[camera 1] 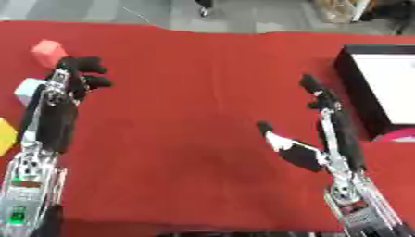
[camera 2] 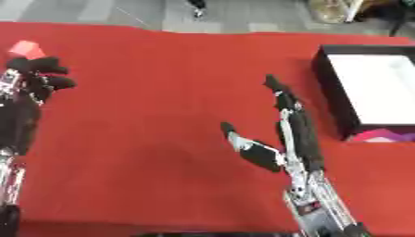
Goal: Pick up the objects with one hand, pass them to the other hand, and then place them into the box on the other side of the table.
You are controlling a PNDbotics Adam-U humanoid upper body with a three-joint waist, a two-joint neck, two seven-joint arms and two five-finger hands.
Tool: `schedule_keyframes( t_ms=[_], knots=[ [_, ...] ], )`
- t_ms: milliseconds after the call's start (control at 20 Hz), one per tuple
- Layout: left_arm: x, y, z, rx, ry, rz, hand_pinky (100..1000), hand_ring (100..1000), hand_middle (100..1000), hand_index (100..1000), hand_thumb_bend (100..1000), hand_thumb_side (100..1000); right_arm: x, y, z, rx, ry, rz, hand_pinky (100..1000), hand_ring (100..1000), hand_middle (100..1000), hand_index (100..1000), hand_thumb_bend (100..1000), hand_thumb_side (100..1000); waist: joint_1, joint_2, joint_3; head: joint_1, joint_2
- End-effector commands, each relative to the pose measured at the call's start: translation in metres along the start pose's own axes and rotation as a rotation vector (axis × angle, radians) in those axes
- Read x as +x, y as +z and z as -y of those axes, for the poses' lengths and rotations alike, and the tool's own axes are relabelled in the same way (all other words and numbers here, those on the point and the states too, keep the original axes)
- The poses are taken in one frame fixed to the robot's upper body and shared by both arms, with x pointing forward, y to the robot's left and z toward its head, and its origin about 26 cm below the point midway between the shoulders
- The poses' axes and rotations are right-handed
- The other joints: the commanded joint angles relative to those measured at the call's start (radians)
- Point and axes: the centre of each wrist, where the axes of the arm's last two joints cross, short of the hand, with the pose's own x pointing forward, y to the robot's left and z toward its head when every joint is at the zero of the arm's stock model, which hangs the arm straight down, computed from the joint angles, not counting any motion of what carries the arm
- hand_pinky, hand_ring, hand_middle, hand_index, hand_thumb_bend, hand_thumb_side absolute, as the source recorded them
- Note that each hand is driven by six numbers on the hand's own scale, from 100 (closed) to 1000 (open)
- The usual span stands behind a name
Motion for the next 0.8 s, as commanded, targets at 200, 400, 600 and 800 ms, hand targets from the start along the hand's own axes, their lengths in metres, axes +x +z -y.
schedule_keyframes(
  t_ms=[200, 400, 600, 800],
  knots=[
    [0.005, -0.001, -0.003, 0.001, -0.012, 0.018, 792, 602, 624, 757, 100, 903, 0.005, -0.003, 0.005, -0.015, -0.002, 0.023, 721, 875, 840, 984, 520, 457, 0.003, -0.018, 0.002, 0.005, -0.003],
    [0.005, -0.002, -0.003, -0.001, -0.016, 0.018, 792, 602, 625, 757, 100, 901, 0.005, -0.003, 0.006, -0.015, -0.005, 0.026, 720, 875, 840, 984, 515, 461, 0.003, -0.018, 0.001, 0.006, -0.003],
    [0.007, -0.002, -0.008, 0.006, -0.045, 0.025, 794, 606, 629, 762, 100, 878, 0.005, -0.003, 0.006, -0.014, -0.007, 0.029, 721, 875, 840, 985, 506, 465, 0.003, -0.019, 0.001, 0.020, -0.003],
    [0.026, -0.003, -0.039, 0.032, -0.254, 0.070, 793, 614, 642, 779, 100, 777, 0.002, -0.001, 0.005, 0.001, 0.003, 0.021, 722, 876, 842, 986, 492, 467, 0.012, -0.026, 0.008, 0.034, -0.003]
  ],
)
